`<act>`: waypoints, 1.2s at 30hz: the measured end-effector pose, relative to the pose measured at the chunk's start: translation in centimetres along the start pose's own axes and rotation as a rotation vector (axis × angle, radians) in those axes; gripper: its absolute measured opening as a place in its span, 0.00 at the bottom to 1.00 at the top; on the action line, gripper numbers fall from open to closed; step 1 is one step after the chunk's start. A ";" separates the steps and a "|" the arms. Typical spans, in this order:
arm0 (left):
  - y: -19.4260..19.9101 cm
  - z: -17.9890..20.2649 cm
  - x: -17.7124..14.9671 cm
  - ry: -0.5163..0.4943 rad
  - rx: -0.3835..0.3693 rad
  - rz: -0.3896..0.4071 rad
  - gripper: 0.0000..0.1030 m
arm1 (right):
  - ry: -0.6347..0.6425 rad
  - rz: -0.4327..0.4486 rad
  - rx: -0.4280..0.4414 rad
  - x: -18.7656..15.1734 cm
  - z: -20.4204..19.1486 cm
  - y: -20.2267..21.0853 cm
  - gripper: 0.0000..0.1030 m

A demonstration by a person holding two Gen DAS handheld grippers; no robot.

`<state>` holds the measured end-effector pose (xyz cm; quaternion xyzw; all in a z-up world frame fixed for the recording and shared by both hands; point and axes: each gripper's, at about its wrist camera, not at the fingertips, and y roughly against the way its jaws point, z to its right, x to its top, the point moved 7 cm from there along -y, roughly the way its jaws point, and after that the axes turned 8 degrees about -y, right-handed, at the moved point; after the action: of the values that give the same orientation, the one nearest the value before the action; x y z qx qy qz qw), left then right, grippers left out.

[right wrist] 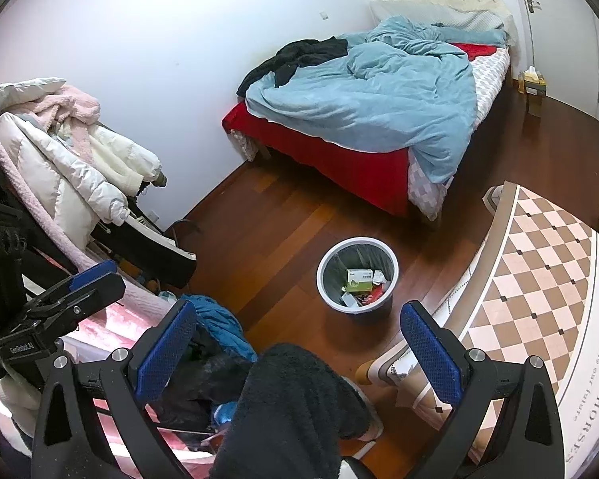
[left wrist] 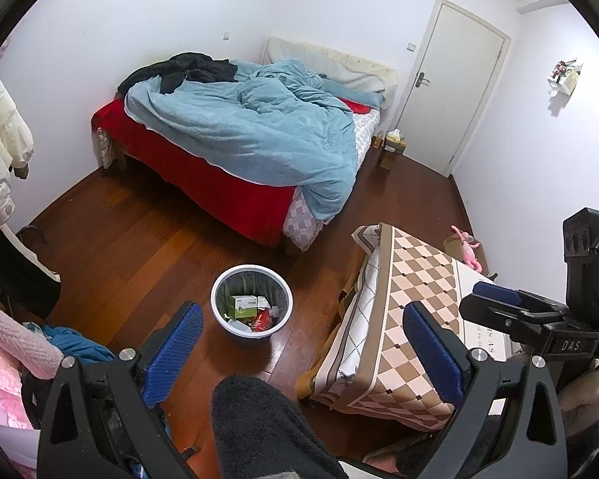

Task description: Collect trash

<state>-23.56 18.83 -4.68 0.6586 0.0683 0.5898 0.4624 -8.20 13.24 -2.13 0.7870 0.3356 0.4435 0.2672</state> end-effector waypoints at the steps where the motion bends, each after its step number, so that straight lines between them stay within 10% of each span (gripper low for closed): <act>1: 0.0 0.0 0.0 0.001 0.000 -0.001 0.99 | 0.001 0.002 0.001 0.1 -0.1 0.1 1.00; 36: 0.3 0.0 0.7 -0.021 -0.027 -0.003 0.99 | 0.018 0.000 0.019 -0.4 -0.8 1.3 1.00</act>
<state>-23.50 19.13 -4.02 0.6582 0.0564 0.5833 0.4727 -8.61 12.20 -1.03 0.7854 0.3420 0.4475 0.2567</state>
